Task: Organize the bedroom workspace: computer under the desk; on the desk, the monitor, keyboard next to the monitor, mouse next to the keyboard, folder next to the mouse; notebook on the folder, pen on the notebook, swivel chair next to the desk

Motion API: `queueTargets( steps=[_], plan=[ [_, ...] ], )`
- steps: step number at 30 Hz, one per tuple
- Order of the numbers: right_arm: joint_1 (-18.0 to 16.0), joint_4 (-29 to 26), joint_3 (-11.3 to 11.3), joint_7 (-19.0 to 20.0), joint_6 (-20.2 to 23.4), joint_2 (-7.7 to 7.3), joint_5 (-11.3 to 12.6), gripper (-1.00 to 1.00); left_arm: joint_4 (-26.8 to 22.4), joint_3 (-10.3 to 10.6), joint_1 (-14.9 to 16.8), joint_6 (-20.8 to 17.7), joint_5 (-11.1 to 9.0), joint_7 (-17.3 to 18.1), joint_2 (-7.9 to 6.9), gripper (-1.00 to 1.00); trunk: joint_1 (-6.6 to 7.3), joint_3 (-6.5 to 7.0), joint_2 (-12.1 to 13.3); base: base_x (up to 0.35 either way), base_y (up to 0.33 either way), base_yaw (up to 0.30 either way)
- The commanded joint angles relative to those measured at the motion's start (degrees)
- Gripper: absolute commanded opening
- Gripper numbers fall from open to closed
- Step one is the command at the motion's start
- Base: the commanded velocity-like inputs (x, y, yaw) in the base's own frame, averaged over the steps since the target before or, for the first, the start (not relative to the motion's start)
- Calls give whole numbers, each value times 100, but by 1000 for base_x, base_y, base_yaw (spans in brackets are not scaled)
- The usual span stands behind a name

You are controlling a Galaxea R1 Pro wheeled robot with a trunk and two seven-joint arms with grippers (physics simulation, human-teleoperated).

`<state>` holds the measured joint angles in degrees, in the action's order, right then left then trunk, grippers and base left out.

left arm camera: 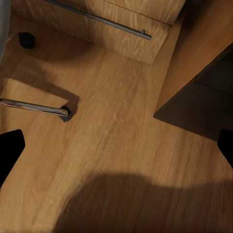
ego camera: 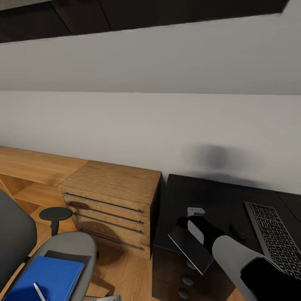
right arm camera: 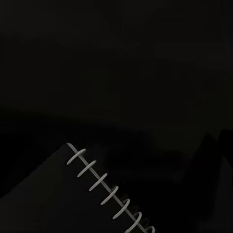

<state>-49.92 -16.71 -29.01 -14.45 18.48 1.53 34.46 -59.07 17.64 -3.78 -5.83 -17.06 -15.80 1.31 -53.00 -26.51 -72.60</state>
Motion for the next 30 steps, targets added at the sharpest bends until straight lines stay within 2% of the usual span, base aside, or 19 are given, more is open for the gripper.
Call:
queueTargets(
  steps=[1,15,30],
  plan=[
    [-2,-8,-52,-40,37,-4,61,100,-15,11,0,-26,-43,-37,-2,100,-1,-6,-3,-2,0,0],
    [-1,-8,-52,-40,33,-12,61,100,-10,11,-1,-32,-43,-37,1,100,-1,-6,-3,-88,0,0],
    [-3,-8,-52,-33,25,-13,52,100,-8,11,0,-32,-51,-29,1,100,-1,-6,-3,-12,0,0]
  ],
)
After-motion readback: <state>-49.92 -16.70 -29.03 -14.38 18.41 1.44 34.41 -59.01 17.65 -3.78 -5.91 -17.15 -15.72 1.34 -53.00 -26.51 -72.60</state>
